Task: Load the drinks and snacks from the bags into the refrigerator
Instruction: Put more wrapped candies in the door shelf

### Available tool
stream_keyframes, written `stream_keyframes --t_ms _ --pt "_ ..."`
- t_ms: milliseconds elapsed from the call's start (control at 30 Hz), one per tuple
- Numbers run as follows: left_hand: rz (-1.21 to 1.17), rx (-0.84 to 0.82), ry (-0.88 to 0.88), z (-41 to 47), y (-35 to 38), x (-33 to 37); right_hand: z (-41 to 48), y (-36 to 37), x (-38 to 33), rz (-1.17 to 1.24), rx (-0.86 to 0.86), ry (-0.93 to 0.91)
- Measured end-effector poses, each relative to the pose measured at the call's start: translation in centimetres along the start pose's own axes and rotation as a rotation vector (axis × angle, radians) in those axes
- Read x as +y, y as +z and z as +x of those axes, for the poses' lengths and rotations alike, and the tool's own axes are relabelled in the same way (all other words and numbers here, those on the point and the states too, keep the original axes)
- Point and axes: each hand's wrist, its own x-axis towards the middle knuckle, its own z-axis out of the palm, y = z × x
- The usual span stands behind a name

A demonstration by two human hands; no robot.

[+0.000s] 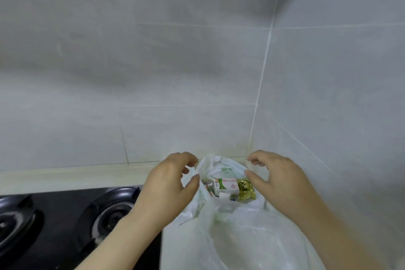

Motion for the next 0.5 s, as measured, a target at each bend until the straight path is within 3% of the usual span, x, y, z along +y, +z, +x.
stream_keyframes --t_ms 500 --pt "-0.051 -0.195 -0.034 8.2 9.0 -7.2 5.2 8.7 6.2 0.04 -0.141 0.226"
